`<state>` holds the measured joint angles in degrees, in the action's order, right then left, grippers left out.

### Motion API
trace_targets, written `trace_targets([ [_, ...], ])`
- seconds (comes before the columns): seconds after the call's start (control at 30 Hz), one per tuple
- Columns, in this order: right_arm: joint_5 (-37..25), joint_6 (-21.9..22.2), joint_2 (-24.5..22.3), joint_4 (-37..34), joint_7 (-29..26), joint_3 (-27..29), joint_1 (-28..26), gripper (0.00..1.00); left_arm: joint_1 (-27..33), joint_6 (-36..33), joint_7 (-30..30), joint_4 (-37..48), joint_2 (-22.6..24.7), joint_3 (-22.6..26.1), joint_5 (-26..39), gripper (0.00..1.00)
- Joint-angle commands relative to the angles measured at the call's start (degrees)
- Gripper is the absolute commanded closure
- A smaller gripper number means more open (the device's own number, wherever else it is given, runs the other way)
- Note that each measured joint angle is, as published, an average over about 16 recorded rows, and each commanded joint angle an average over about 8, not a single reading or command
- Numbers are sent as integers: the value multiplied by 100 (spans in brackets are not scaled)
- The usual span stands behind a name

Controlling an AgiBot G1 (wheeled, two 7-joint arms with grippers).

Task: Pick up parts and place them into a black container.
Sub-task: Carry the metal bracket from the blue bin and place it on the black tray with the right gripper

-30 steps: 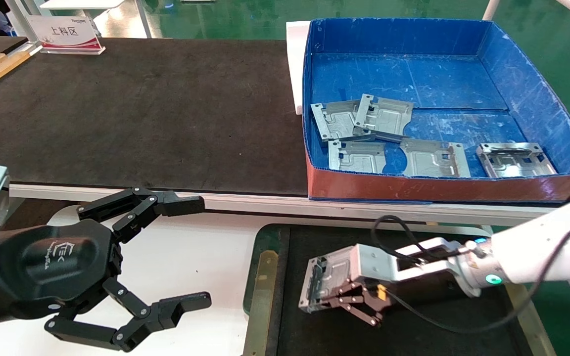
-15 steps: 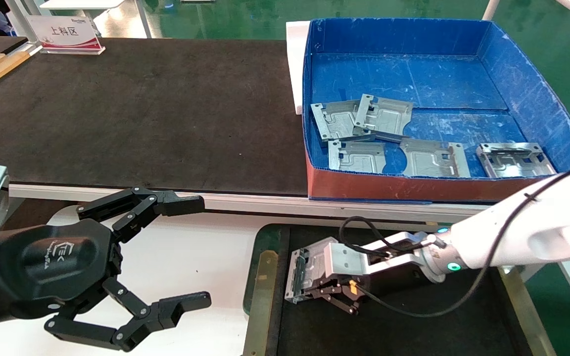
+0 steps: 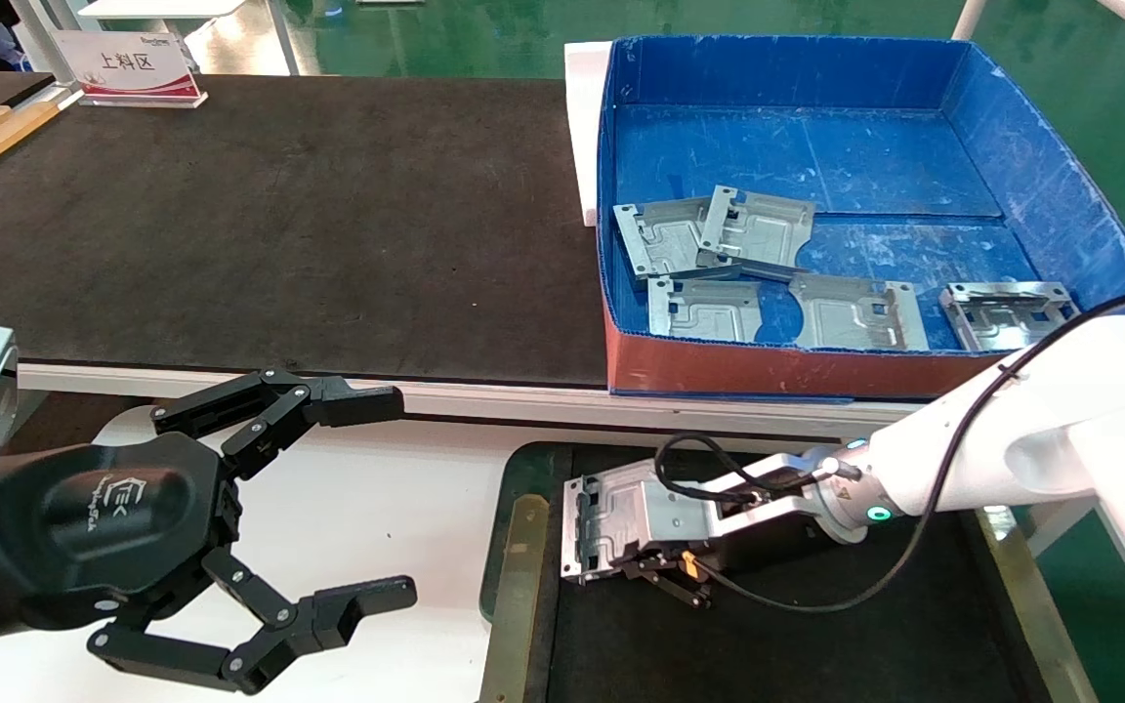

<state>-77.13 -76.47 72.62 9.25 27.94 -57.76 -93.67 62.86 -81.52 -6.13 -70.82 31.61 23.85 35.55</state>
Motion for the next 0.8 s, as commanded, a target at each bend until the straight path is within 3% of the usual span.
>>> trace_targets([
  [0.03,-48,2,43,-112,84,-31,-26,100,0,0,0,0,0,0,0,0],
  [0.8,-95,234,252,-714,425,-55,-71,100,0,0,0,0,0,0,0,0],
])
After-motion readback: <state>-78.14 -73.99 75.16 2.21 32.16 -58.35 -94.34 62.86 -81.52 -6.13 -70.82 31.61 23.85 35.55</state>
